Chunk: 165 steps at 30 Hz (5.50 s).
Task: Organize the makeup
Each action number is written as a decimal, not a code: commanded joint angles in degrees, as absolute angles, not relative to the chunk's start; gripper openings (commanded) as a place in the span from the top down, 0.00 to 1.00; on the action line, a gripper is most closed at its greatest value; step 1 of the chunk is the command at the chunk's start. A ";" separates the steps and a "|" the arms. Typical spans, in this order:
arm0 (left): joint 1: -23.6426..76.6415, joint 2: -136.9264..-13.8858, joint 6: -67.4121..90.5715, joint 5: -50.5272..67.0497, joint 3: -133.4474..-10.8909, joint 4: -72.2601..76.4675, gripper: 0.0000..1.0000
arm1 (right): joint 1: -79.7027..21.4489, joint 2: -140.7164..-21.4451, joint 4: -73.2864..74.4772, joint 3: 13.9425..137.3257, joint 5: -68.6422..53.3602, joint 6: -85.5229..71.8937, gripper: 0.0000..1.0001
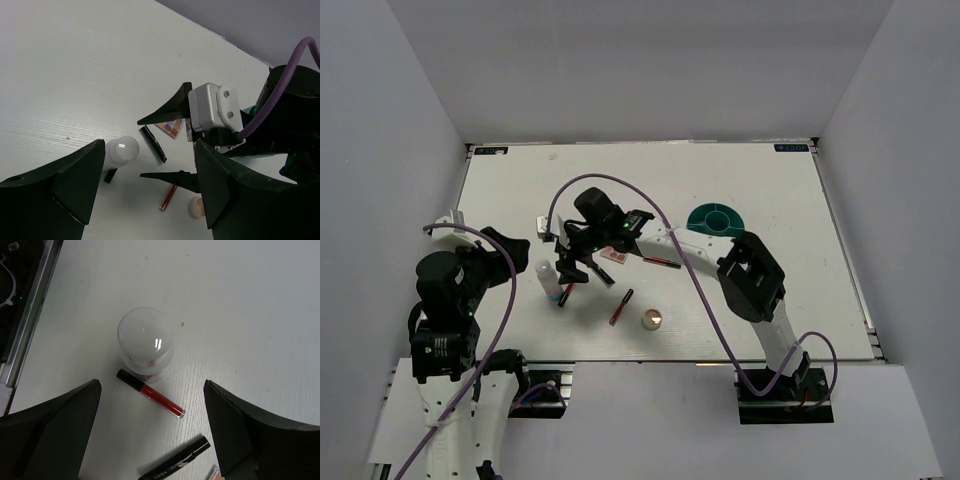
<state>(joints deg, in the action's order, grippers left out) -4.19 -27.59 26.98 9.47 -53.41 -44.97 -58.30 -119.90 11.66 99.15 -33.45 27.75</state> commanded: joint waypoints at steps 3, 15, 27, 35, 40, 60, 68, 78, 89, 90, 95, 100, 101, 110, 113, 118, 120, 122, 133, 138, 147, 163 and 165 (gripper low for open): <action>-4.04 -28.04 26.72 10.28 -53.88 -43.59 0.18 | -59.32 -122.08 12.92 103.09 -35.16 29.62 0.11; -4.04 -28.30 26.10 9.76 -55.19 -44.82 0.18 | -61.08 -128.14 13.27 110.39 -33.13 28.13 0.11; -4.04 -26.98 26.81 8.18 -56.51 -46.49 0.18 | -60.38 -128.24 13.01 110.13 -37.52 27.95 0.67; -4.04 -24.35 26.90 10.63 -57.57 -43.69 0.20 | -56.26 -120.25 11.52 109.78 -38.15 23.65 1.00; -4.04 -23.38 27.42 15.02 -56.34 -42.02 0.23 | -48.79 -114.62 11.42 108.99 -37.62 20.13 1.00; -3.52 -49.11 27.16 22.25 -42.89 -41.30 0.24 | -19.61 -83.42 19.94 85.70 -22.06 21.01 1.00; -2.99 -61.16 25.31 23.03 -42.98 -39.11 0.20 | -10.30 -79.28 27.42 82.89 -24.87 21.01 1.00; -2.46 -65.82 24.26 22.24 -40.17 -35.51 0.19 | -7.30 -75.67 28.74 76.56 -34.18 20.48 1.00; -1.32 -72.69 20.57 18.46 -42.37 -32.62 0.18 | -7.30 -80.94 25.32 76.03 -35.42 20.39 1.00; -0.80 -72.77 20.22 17.59 -42.28 -32.26 0.18 | -7.29 -81.56 24.88 76.03 -35.33 20.30 1.00; -0.79 -75.49 19.60 14.33 -42.71 -29.98 0.17 | -7.21 -83.75 24.08 75.32 -33.58 21.01 1.00; -0.26 -79.89 18.55 12.40 -44.47 -28.83 0.16 | -7.29 -84.90 23.73 75.06 -32.43 21.88 1.00; -0.26 -80.59 18.11 12.22 -44.82 -29.26 0.16 | -7.29 -84.99 23.73 74.80 -32.34 22.06 1.00; 3.60 -82.18 16.35 12.04 -47.02 -27.42 0.15 | -7.47 -82.44 22.94 67.86 -32.08 23.11 0.82; 5.62 -82.26 15.47 11.17 -47.11 -27.51 0.15 | -7.47 -81.30 22.06 66.19 -31.73 23.38 0.75; 8.96 -80.08 14.68 10.11 -45.71 -27.16 0.16 | -7.38 -80.42 21.18 64.08 -31.73 23.47 0.58; 10.02 -79.46 14.33 8.44 -45.18 -26.98 0.16 | -7.47 -80.42 21.01 63.81 -31.73 23.47 0.50; 11.42 -79.54 13.71 6.08 -45.09 -27.25 0.15 | -7.56 -80.25 21.01 64.07 -32.08 23.47 0.40; 15.11 -84.98 11.17 -8.60 -48.25 -28.30 0.19 | -7.12 -75.77 21.62 64.60 -31.03 24.78 0.30; 15.12 -89.28 9.93 -11.60 -50.36 -29.44 0.33 | -6.94 -72.69 21.53 63.11 -30.50 24.70 0.30; 15.12 -92.20 9.32 -12.13 -50.54 -29.79 0.64 | -6.42 -70.23 20.83 62.14 -30.50 23.29 0.29; 16.95 -81.74 13.18 6.92 -63.09 -28.49 1.00 | -5.62 -66.27 19.51 59.86 -31.55 22.15 0.20; 18.62 -81.30 15.37 12.97 -65.56 -24.72 1.00 | -5.71 -65.83 18.90 59.07 -30.94 21.62 0.23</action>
